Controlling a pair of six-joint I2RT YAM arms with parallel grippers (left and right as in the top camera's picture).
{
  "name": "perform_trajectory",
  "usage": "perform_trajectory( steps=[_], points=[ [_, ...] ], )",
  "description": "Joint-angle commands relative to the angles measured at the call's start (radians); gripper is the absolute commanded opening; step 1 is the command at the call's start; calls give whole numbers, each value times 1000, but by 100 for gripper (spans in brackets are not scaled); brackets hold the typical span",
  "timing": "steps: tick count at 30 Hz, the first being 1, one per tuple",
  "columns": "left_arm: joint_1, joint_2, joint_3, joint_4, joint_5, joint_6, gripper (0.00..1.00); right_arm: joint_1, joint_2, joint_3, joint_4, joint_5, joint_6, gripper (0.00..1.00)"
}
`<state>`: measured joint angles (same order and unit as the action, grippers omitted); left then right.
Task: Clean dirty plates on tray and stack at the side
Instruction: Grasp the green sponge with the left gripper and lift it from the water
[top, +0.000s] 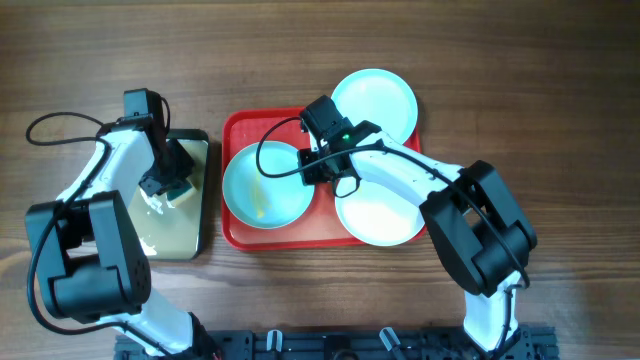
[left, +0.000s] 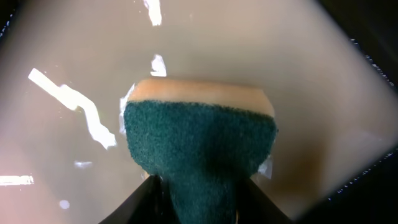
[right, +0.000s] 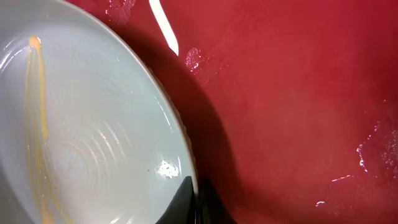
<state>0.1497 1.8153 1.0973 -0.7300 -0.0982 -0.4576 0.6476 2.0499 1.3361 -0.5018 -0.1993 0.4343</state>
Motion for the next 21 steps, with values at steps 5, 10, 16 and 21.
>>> perform_trajectory(
  steps=[5, 10, 16, 21],
  points=[
    [-2, 25, 15, 16, -8, -3, 4, 7, 30, 11, 5, 15, 13, 5],
    [-1, -51, 138, -138, 0, 71, 4, 5, 27, 13, 8, -19, 7, 4],
    [-11, -170, 242, -270, 198, 304, 4, -35, 16, 14, 7, -142, -42, 4],
    [-134, -113, 241, -276, 277, 324, 4, -59, 17, 14, -12, -169, -41, 4]
  ],
)
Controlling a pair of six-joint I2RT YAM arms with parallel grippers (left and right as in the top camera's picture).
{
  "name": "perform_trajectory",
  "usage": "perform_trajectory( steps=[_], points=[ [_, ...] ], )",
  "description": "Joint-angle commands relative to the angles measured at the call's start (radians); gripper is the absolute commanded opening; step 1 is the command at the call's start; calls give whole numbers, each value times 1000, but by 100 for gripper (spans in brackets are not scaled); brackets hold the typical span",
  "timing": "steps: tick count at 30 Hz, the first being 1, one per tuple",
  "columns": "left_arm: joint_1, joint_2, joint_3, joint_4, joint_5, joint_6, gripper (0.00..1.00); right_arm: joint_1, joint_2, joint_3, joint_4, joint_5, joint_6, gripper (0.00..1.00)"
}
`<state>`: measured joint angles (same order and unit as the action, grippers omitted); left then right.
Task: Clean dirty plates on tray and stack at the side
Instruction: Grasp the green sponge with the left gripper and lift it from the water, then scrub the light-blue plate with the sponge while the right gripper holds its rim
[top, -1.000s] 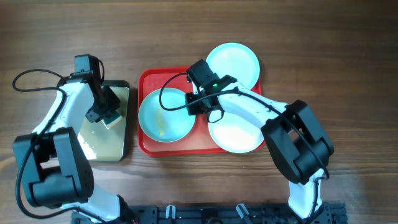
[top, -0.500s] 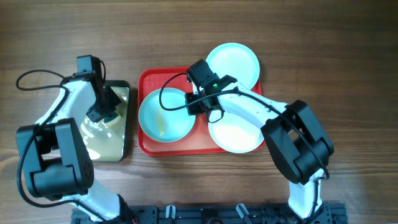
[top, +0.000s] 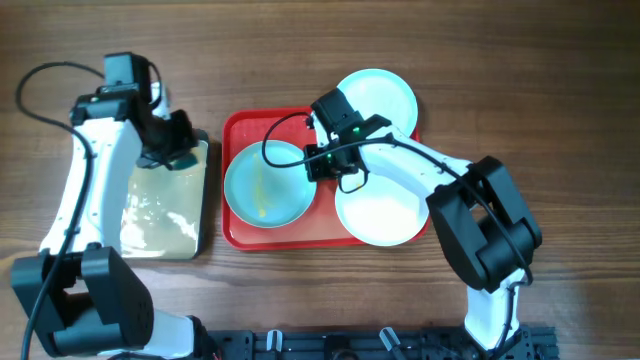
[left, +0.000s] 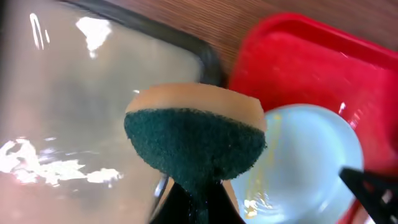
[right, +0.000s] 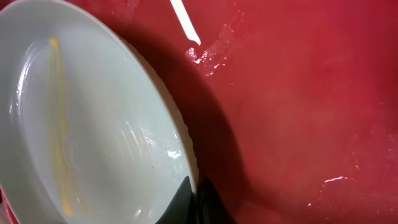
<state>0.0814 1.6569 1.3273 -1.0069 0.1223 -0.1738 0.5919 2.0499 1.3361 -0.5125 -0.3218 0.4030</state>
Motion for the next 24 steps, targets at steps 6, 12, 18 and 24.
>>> perform_trajectory(
  steps=[6, 12, 18, 24],
  points=[
    [-232, 196, -45, 160, 64, 39, 4, -3, 23, -2, 8, -46, 15, 4],
    [-287, 340, -90, 185, 8, 35, 4, -17, 23, -2, 18, -46, 17, 4],
    [-291, 349, -125, -14, 302, 252, 4, -27, 25, -2, 30, -46, 19, 4],
    [-348, 349, -125, -39, 292, 347, 4, -29, 25, -2, 30, -46, 19, 4]
  ],
)
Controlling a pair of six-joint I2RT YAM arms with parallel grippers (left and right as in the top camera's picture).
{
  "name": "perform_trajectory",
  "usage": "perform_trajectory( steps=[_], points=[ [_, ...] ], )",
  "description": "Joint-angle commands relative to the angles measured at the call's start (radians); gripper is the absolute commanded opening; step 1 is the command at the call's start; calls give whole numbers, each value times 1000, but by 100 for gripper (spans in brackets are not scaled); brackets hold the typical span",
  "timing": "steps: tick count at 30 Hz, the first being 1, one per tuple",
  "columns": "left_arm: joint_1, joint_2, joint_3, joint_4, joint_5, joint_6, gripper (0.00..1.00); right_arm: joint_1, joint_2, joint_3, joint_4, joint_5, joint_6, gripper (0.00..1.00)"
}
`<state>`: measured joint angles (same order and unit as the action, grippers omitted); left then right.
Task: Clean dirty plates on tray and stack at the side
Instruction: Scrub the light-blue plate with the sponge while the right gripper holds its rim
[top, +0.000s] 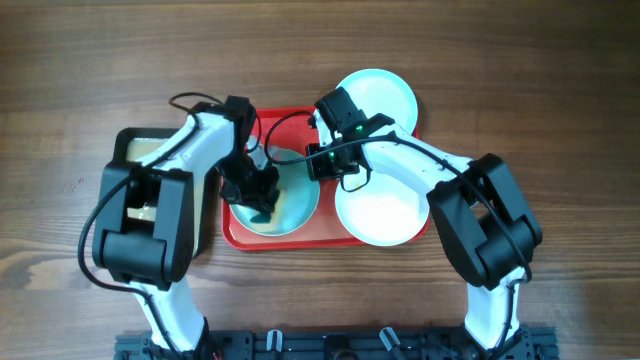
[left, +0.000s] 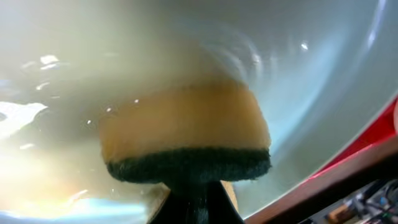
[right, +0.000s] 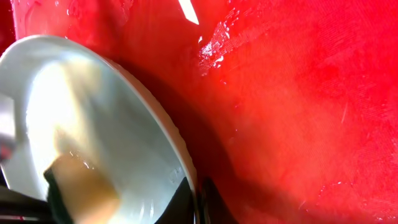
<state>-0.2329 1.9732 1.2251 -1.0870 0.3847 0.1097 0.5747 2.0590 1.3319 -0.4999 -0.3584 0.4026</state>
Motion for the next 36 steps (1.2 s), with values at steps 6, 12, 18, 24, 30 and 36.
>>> perform_trajectory(
  steps=[6, 12, 18, 24, 30, 36],
  points=[
    [-56, 33, -23, 241, -603, -556, 4, -11, 16, 2, 18, -8, 19, 4],
    [-99, 26, -8, 266, -691, -678, 4, -11, 16, 2, 17, -5, 19, 4],
    [-111, 19, 23, 349, -10, -263, 4, -11, 16, 2, 13, -10, 19, 4],
    [-108, 19, 23, 468, -496, -520, 4, -11, 16, 2, 9, -10, 19, 4],
    [-107, 19, 23, 328, -823, -777, 4, -11, 16, 2, 10, -9, 19, 4],
    [-109, 18, 23, 210, -76, -310, 4, -11, 16, 2, 10, -10, 19, 4]
  ],
)
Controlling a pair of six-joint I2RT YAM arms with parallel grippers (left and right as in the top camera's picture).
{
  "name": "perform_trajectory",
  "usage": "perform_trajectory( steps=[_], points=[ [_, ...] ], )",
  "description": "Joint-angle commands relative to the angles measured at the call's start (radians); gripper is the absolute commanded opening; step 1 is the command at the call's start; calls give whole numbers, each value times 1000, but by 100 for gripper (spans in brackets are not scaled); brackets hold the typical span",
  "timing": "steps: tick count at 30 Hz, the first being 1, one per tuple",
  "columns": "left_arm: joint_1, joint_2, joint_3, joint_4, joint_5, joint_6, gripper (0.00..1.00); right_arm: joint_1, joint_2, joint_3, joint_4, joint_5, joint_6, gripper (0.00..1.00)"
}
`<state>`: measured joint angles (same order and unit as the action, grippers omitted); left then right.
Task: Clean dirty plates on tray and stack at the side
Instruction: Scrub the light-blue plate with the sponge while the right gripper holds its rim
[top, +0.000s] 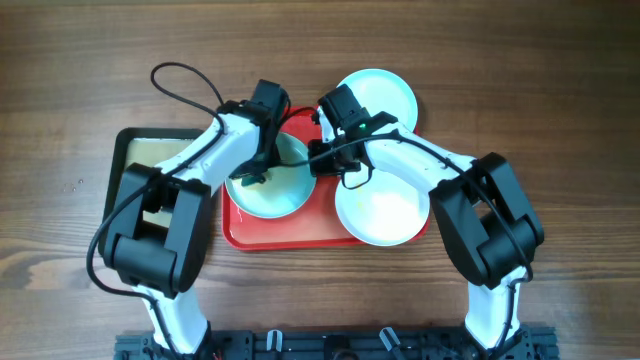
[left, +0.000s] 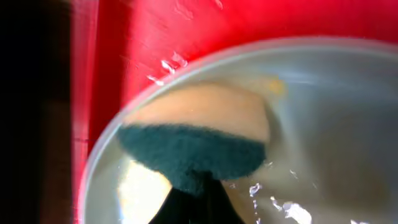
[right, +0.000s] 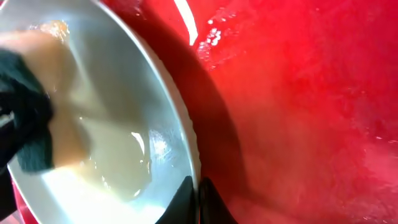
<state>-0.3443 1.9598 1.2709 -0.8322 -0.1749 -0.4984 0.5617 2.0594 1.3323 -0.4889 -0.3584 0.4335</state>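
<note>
A pale blue plate (top: 270, 185) lies tilted on the red tray (top: 300, 230), wet inside. My right gripper (top: 316, 160) is shut on the plate's right rim (right: 189, 155). My left gripper (top: 252, 172) is shut on a green and yellow sponge (left: 199, 134), which presses into the plate near its far left rim (left: 99, 155). In the right wrist view the sponge (right: 37, 118) shows at the left of the plate, with soapy water (right: 118, 162) beside it.
Two clean pale plates stand at the right: one (top: 385, 95) behind the tray, one (top: 380, 215) over its right edge. A black tray of soapy water (top: 135, 165) lies at the left, partly under my left arm.
My left gripper has moved the sponge from the plate's lower middle to its upper left rim. The right gripper still holds the same rim.
The sponge first sat in the soapy water tray at the left, in my left gripper. Then it hung above that tray's right edge. Later it was down on the plate, and the yellow streak there is now smeared. My right gripper gripped the rim throughout.
</note>
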Motion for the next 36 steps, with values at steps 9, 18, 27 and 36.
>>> perform_trajectory(
  steps=[9, 18, 27, 36],
  points=[
    [2, 32, -23, 183, 506, 316, 4, 2, 16, 2, -19, -1, -15, 4],
    [2, 32, -23, -61, -173, -270, 4, 2, 16, 2, -9, -2, -14, 4],
    [2, 32, -23, -80, 776, 417, 4, 2, 16, 2, 6, -2, -12, 4],
    [4, 32, -23, 164, -72, -93, 4, 2, 16, 2, 6, -2, -12, 4]
  ],
)
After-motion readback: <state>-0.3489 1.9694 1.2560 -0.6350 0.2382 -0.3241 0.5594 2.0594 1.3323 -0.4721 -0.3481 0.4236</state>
